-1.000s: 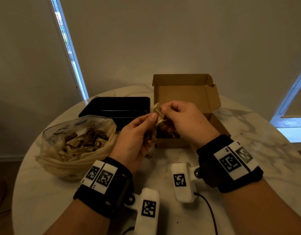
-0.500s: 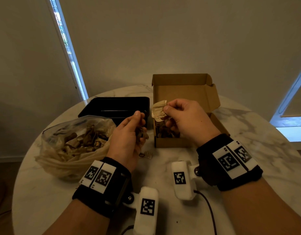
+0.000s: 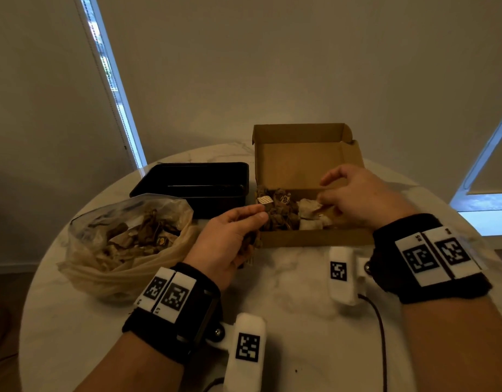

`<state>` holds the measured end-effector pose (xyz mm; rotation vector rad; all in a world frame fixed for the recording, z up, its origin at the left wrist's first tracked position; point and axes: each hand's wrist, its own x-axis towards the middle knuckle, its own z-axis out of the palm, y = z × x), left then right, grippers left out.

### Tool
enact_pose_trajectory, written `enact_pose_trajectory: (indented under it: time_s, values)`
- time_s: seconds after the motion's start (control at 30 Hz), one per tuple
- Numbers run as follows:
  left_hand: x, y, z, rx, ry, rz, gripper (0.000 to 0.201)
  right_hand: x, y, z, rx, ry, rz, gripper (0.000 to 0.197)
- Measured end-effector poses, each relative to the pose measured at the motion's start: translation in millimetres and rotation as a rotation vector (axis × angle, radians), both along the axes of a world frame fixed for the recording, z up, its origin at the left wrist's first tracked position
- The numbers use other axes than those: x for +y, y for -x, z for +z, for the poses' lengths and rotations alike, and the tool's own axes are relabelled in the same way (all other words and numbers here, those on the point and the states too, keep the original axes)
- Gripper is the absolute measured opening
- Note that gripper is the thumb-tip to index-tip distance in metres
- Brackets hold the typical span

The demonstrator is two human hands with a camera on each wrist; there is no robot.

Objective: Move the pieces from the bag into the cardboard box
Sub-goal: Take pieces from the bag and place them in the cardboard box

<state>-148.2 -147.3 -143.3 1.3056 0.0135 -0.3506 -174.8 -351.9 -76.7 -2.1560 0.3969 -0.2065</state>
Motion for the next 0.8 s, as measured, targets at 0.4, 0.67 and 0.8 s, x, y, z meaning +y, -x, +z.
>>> enact_pose_trajectory:
  time_s: [0.4, 0.67, 0.8]
  values:
    - [-2.6, 2.8, 3.0, -0.032, -0.049, -0.033, 0.020, -0.3, -1.3, -4.7, 0.081, 0.155, 0.053, 0.009]
    - [-1.0, 3.2, 1.9, -0.070, -0.093, -0.040, 0.028, -5.3, -3.1, -8.8, 0.241, 0.271, 0.099, 0.021]
    - [0.6, 4.8, 3.2, -0.082, -0.121, -0.036, 0.029, -7.1, -2.0, -5.8, 0.243, 0.311, 0.072, 0.011]
